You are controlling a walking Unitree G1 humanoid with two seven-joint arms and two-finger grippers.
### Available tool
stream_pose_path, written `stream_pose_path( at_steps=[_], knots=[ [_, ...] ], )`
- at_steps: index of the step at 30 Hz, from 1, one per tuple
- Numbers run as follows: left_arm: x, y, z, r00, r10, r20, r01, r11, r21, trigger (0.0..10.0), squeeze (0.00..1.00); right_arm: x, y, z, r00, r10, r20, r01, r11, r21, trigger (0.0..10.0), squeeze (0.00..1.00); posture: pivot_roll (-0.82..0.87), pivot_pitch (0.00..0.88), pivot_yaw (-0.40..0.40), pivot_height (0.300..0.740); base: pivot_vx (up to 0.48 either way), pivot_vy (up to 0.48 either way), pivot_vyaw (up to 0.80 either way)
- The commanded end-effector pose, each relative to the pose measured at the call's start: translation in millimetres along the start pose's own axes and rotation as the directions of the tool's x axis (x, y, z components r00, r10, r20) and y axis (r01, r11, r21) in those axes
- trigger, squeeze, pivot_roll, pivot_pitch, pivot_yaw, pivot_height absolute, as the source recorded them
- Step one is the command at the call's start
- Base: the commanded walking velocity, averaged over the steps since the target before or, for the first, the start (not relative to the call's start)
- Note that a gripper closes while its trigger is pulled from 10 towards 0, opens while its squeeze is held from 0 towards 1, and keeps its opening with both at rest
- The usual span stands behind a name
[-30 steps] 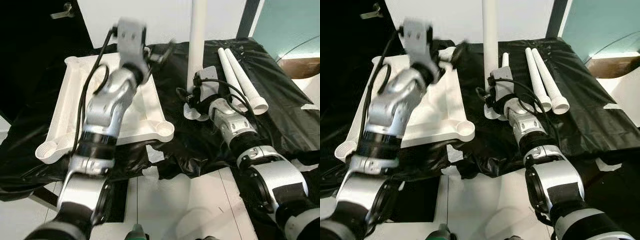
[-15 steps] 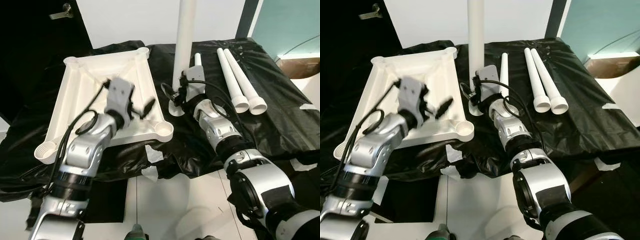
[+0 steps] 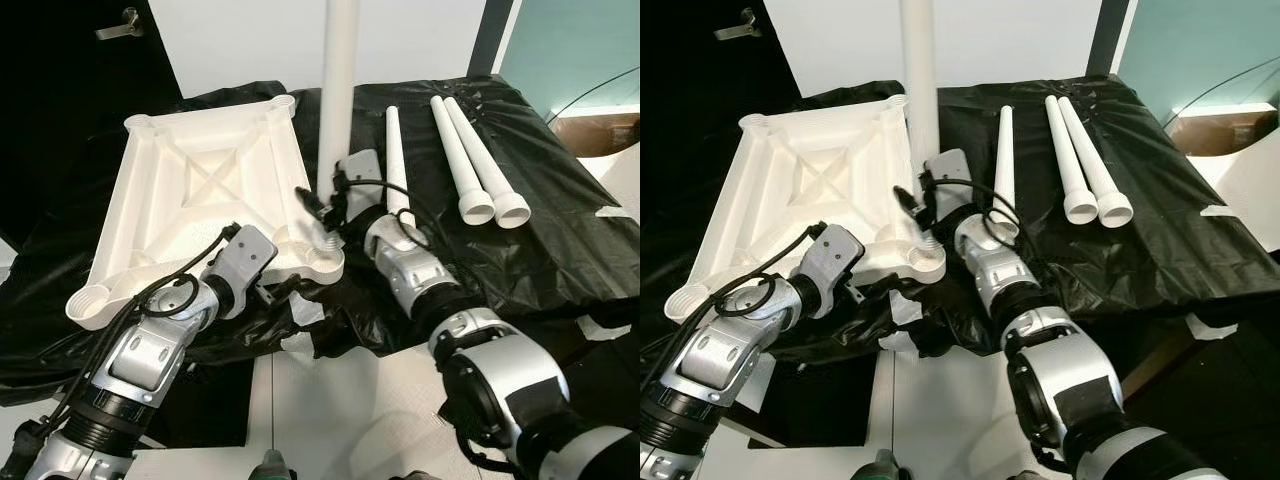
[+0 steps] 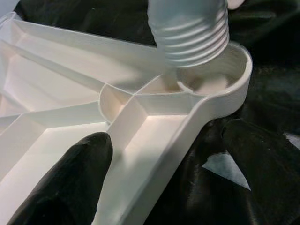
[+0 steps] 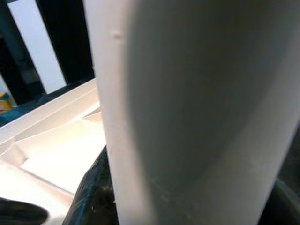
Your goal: Building children table
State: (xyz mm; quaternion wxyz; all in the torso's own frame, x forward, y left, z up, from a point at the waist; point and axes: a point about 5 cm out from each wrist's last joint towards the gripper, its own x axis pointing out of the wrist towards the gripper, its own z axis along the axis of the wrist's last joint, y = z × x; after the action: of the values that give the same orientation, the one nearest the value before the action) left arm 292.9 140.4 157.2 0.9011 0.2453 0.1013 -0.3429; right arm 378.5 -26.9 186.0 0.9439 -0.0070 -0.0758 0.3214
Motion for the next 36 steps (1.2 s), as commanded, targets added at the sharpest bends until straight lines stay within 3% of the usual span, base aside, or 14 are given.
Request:
stream_pose_path(
  at_steps=[1,8,15,25,33,36],
  knots=[
    [0.8,-5.3,-10,0.998,-0.045,-0.046,0.046,0.999,0.008,10.0,0.00,1.0,1.2,2,1.000,0.001,0.014,-0.001,1.000,0.006,10.0,0.00,0.15,0.000,0.014,0.740,0.000,0.000,0.00],
    [12.7,-11.2,-18,0.992,-0.020,-0.124,0.024,0.999,0.034,10.0,0.00,1.9,6.5,-2,1.000,0.003,0.010,-0.003,1.000,0.020,10.0,0.00,0.14,0.000,0.017,0.740,0.000,0.000,0.00],
    [31.4,-41.9,-5,0.989,-0.125,-0.085,0.127,0.992,0.025,10.0,0.00,-1.0,4.8,-8,1.000,-0.012,-0.009,0.012,0.999,0.035,10.0,0.00,0.13,0.000,0.023,0.740,0.000,0.000,0.00],
    [55.6,-68.8,15,0.987,-0.155,-0.044,0.154,0.988,-0.013,10.0,0.00,-2.8,6.2,-13,0.999,-0.022,-0.027,0.023,0.999,0.043,10.0,0.00,0.13,0.014,0.031,0.740,0.000,0.000,0.00],
    [68.8,-71.2,22,0.993,-0.107,-0.049,0.105,0.994,-0.036,10.0,0.00,-4.8,5.8,-18,0.998,-0.031,-0.045,0.034,0.998,0.051,10.0,0.00,0.13,0.020,0.029,0.740,0.000,0.000,0.00],
    [70.5,-65.0,23,0.996,-0.072,-0.058,0.070,0.997,-0.026,10.0,0.00,-6.1,4.3,-20,0.998,-0.043,-0.053,0.046,0.997,0.061,10.0,0.00,0.13,0.022,0.028,0.740,0.000,0.000,0.00]
  ],
)
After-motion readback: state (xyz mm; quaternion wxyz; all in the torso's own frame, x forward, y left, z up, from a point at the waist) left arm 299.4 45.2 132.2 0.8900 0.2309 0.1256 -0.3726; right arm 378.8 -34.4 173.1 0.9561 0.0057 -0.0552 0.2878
